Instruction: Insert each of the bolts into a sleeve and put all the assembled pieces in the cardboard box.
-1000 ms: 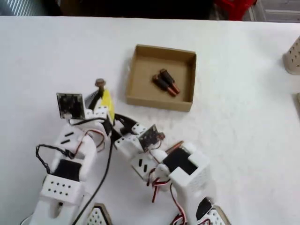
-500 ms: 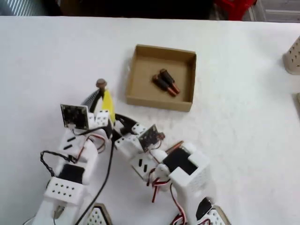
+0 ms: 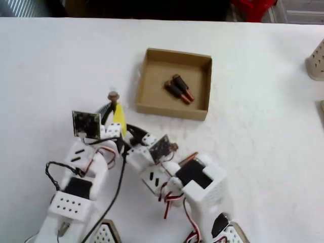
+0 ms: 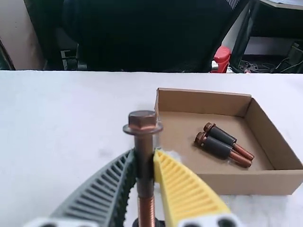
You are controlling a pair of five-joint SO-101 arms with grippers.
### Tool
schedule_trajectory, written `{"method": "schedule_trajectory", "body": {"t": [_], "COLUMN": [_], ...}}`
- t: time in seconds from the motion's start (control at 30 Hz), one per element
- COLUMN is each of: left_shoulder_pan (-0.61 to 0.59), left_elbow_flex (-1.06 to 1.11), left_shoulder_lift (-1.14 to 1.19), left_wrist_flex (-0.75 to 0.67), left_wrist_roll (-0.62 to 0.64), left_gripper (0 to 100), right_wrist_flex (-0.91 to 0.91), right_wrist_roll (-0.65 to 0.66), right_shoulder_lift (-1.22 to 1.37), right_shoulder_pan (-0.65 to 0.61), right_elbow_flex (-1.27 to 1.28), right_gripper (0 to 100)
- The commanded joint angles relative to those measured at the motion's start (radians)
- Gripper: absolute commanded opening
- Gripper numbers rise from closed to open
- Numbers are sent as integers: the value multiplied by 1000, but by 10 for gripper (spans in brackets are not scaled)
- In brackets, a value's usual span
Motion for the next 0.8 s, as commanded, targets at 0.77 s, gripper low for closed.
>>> {"method": "schedule_trajectory", "body": {"t": [0.77], "left_shoulder_pan": [13], "left_elbow_flex": [78], "left_shoulder_lift": [-22], "left_wrist_flex": [-144], "left_wrist_roll": [-8], "left_gripper": [20], "right_wrist_flex": [2], "right_wrist_roll": [-6], "right_shoulder_lift": [-16], "right_shoulder_pan": [-5], "right_elbow_flex": [-18], "right_gripper": [16]}}
